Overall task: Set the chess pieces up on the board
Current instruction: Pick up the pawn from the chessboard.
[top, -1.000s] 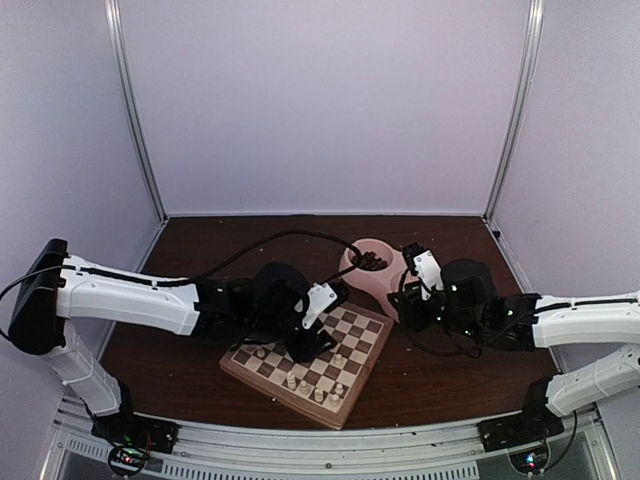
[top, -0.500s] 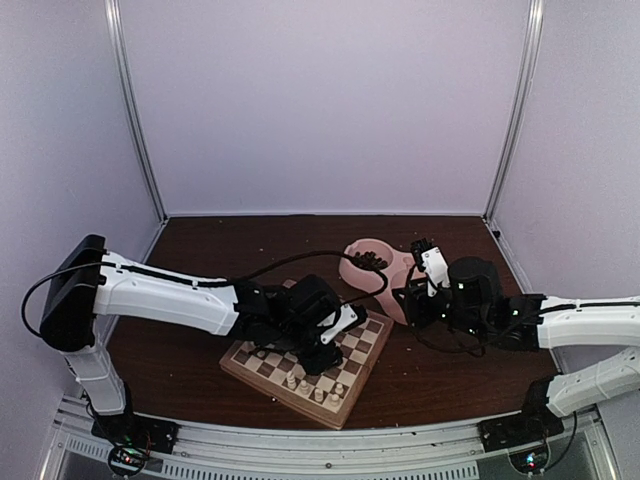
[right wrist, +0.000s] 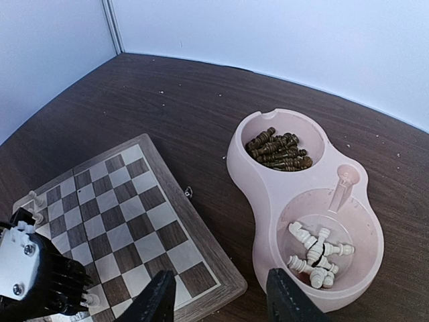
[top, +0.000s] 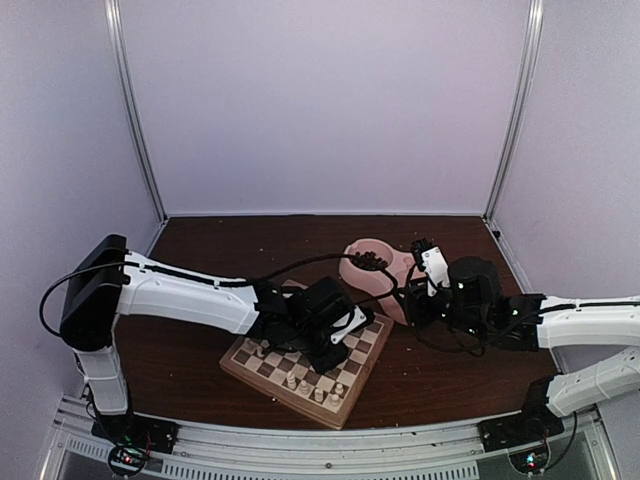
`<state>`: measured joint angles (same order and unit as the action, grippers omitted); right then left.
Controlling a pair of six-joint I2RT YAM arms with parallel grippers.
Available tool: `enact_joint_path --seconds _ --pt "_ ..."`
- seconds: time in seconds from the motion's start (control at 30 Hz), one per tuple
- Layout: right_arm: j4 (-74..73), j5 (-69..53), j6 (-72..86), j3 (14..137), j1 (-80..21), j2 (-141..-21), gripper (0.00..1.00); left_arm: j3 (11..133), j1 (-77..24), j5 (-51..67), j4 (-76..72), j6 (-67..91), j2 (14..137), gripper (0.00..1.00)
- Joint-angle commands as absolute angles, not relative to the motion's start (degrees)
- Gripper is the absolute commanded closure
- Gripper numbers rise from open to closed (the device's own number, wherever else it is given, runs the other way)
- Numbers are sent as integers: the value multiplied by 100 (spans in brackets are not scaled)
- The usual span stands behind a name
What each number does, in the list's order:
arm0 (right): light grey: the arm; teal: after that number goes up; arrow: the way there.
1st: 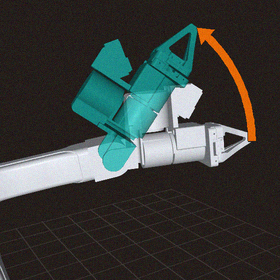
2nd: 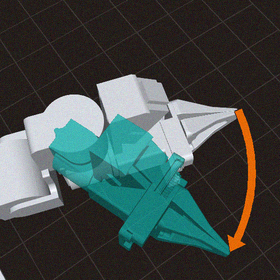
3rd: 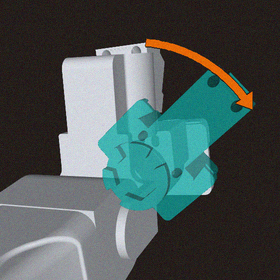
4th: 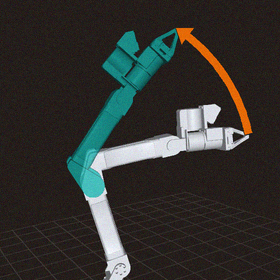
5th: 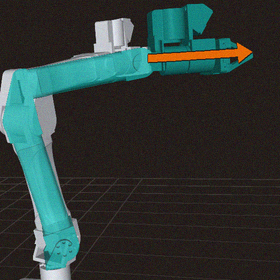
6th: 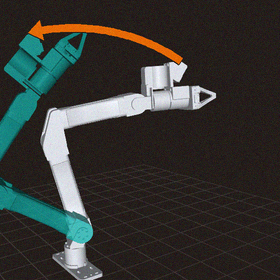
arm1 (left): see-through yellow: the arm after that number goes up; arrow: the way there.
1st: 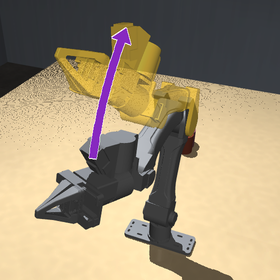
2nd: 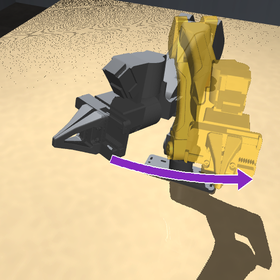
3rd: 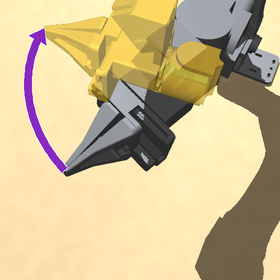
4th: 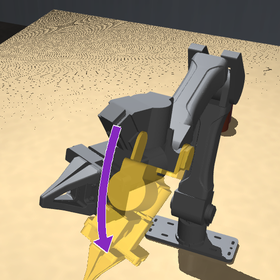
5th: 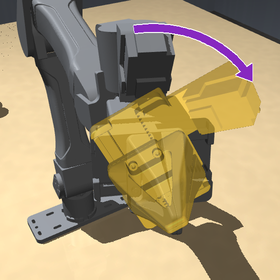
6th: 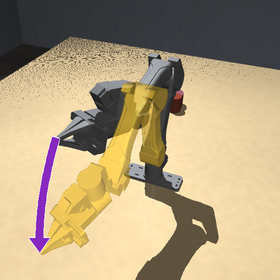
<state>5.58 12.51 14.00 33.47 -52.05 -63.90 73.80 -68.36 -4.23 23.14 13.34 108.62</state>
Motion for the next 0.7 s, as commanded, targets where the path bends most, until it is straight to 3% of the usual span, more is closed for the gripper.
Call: enact_joint_path --seconds 0.0,0.13,0.3,0.67 --pt "686 1360 1511 3272 -5181 -6242 51 7541 -6859 -504 2383 1260 10892 71" --pt "686 1371 1512 3264 -5176 -6226 51 7532 -6864 -498 2399 1265 10883 76" --pt "686 1387 1512 3269 -5172 -6240 51 7541 -6864 -374 2438 1265 10854 91" --pt "642 1433 1521 3265 -5168 -6211 51 7048 -6863 -240 2491 1307 10080 92"
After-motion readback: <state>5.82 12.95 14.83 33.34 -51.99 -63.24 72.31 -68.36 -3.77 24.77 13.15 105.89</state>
